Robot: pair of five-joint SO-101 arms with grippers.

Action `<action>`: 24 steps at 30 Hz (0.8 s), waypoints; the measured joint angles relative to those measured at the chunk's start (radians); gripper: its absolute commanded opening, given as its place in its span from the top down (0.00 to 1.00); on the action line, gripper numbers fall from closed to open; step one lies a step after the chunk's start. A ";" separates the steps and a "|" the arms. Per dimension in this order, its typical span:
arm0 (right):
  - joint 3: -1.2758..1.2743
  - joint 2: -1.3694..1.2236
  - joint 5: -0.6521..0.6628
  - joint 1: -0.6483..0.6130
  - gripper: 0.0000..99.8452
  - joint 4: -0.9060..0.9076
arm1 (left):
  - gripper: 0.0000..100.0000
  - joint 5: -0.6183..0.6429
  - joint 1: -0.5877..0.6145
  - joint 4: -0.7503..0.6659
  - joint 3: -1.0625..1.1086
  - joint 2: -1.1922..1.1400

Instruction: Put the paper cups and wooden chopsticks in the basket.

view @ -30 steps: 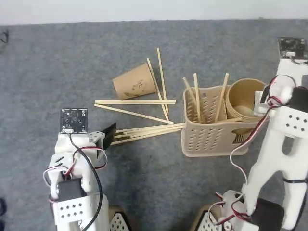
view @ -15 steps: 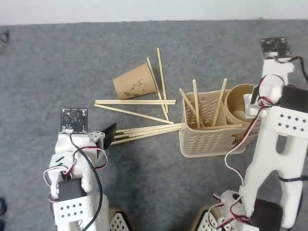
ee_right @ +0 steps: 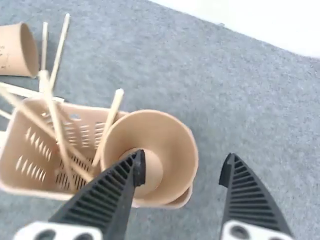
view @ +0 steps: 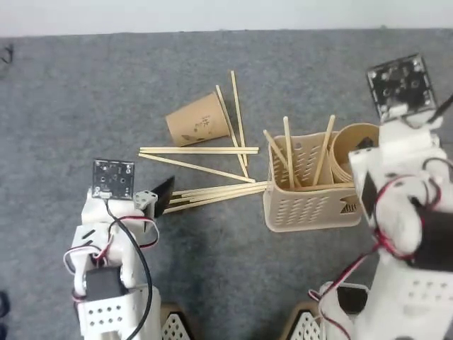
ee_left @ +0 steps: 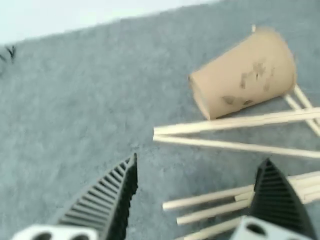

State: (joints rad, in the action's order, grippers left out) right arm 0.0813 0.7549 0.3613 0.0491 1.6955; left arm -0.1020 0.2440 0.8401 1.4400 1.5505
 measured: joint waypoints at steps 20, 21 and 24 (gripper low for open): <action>0.097 -0.244 -0.040 -0.365 0.75 -0.175 | 0.65 -0.034 0.115 0.012 -0.509 -0.428; 0.120 -0.287 -0.043 -0.387 0.75 -0.193 | 0.65 -0.034 0.138 0.018 -0.509 -0.454; 0.187 -0.428 -0.044 -0.436 0.75 -0.247 | 0.65 -0.031 0.209 0.021 -0.453 -0.493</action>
State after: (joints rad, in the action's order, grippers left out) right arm 0.2685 0.3268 0.3168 -0.3867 1.4484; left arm -0.1327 0.4526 0.8615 0.9874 1.0579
